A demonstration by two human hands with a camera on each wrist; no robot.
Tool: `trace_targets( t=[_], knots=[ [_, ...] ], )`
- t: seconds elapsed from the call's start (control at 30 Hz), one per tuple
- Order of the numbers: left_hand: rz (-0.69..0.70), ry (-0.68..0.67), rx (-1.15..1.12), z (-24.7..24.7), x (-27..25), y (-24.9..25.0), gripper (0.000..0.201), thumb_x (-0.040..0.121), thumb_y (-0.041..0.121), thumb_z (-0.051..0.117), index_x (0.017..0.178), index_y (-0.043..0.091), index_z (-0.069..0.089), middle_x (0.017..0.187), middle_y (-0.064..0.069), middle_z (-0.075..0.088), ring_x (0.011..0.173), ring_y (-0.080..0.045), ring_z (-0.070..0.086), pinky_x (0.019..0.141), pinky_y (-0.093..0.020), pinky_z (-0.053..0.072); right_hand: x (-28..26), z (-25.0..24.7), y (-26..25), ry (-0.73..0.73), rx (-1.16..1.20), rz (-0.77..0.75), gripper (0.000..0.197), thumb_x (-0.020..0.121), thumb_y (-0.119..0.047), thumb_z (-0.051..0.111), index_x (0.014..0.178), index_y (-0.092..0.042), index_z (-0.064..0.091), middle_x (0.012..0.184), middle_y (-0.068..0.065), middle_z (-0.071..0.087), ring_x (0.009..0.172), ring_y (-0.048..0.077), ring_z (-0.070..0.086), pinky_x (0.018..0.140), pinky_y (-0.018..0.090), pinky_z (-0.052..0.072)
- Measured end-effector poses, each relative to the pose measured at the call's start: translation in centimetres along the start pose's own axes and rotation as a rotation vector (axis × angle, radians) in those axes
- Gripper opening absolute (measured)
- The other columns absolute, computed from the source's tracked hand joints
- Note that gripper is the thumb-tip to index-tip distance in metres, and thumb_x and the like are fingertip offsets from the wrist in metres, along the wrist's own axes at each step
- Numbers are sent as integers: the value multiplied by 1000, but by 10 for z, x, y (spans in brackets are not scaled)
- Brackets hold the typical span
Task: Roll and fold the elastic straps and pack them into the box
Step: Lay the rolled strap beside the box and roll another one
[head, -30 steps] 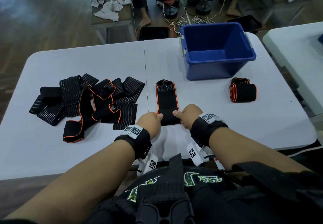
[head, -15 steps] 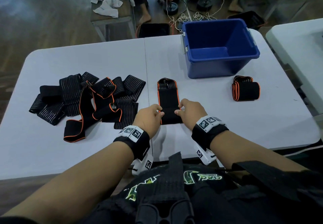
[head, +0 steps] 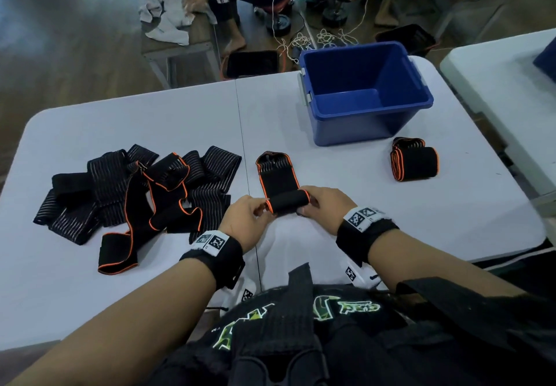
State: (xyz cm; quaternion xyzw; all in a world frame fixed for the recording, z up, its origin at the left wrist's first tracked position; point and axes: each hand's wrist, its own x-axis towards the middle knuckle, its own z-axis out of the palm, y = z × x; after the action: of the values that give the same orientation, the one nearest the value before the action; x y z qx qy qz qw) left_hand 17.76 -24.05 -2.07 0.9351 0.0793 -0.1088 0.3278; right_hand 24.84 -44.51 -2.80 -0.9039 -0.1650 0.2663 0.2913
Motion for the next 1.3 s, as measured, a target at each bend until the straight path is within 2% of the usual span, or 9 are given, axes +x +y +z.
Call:
trace_targets(
  t=[0.1, 0.27, 0.5, 0.57, 0.67, 0.77, 0.93, 1.07, 1.3],
  knots=[
    [-91, -14, -92, -2, 8, 1, 27, 100, 32, 56, 97, 10, 71, 73, -4, 62, 73, -24, 61, 72, -36, 50, 5, -1, -2, 40, 85, 64, 15, 93, -32, 59, 99, -20, 67, 86, 0, 65, 83, 21, 60, 73, 33, 46],
    [-219, -60, -91, -4, 25, 5, 48, 105, 40, 42, 67, 14, 53, 61, -1, 52, 61, -21, 51, 56, -32, 35, 18, 4, -6, 59, 79, 151, 37, 98, -38, 51, 68, -15, 54, 71, 7, 61, 70, 26, 57, 70, 36, 47],
    [-226, -132, 61, -7, 31, 12, 49, 108, 36, 28, 85, 6, 59, 88, -13, 63, 88, -30, 59, 78, -35, 43, 21, 2, -15, -3, -11, 186, 44, 105, -37, 34, 83, -8, 59, 88, 14, 67, 86, 33, 61, 82, 40, 49],
    [-224, -157, 105, -6, 31, 11, 49, 108, 39, 29, 78, 9, 55, 82, -10, 60, 86, -30, 58, 75, -34, 41, 23, -1, -18, -6, -8, 211, 45, 104, -37, 37, 84, -5, 62, 87, 15, 68, 85, 33, 62, 79, 38, 49],
    [-228, -44, 100, -11, 32, 9, 44, 101, 43, 48, 72, 13, 60, 74, -2, 62, 83, -24, 61, 74, -32, 44, 22, -4, -22, 116, -23, 241, 35, 99, -36, 51, 80, -7, 59, 82, 8, 63, 80, 28, 59, 70, 34, 43],
    [-222, 94, -64, -17, 33, 9, 20, 90, 35, 69, 87, 15, 72, 88, -1, 73, 89, -16, 64, 86, -26, 49, 21, 3, -24, 267, 111, 240, 16, 92, -27, 62, 96, -13, 57, 94, 4, 65, 88, 23, 61, 80, 35, 50],
    [-207, 91, -145, -11, 31, 11, 17, 89, 24, 72, 104, 17, 75, 87, 2, 75, 90, -11, 68, 82, -18, 46, 21, 9, -28, 269, 240, 232, 17, 93, -20, 59, 108, -16, 54, 104, 6, 66, 95, 24, 63, 86, 36, 52],
    [-206, 113, -180, -2, 28, 15, 16, 87, 20, 73, 102, 16, 75, 78, 3, 75, 86, -13, 70, 90, -29, 54, 19, 6, -25, 251, 254, 210, 18, 95, -19, 55, 112, -15, 53, 108, 6, 65, 96, 24, 63, 89, 41, 53],
    [-257, 166, -235, 12, 31, 32, 23, 88, 24, 73, 108, 23, 62, 76, 14, 62, 80, -8, 60, 77, -21, 42, 5, -6, -7, 325, 218, 261, 25, 89, -19, 59, 114, -17, 61, 108, 2, 65, 101, 23, 61, 82, 26, 45]
  ],
)
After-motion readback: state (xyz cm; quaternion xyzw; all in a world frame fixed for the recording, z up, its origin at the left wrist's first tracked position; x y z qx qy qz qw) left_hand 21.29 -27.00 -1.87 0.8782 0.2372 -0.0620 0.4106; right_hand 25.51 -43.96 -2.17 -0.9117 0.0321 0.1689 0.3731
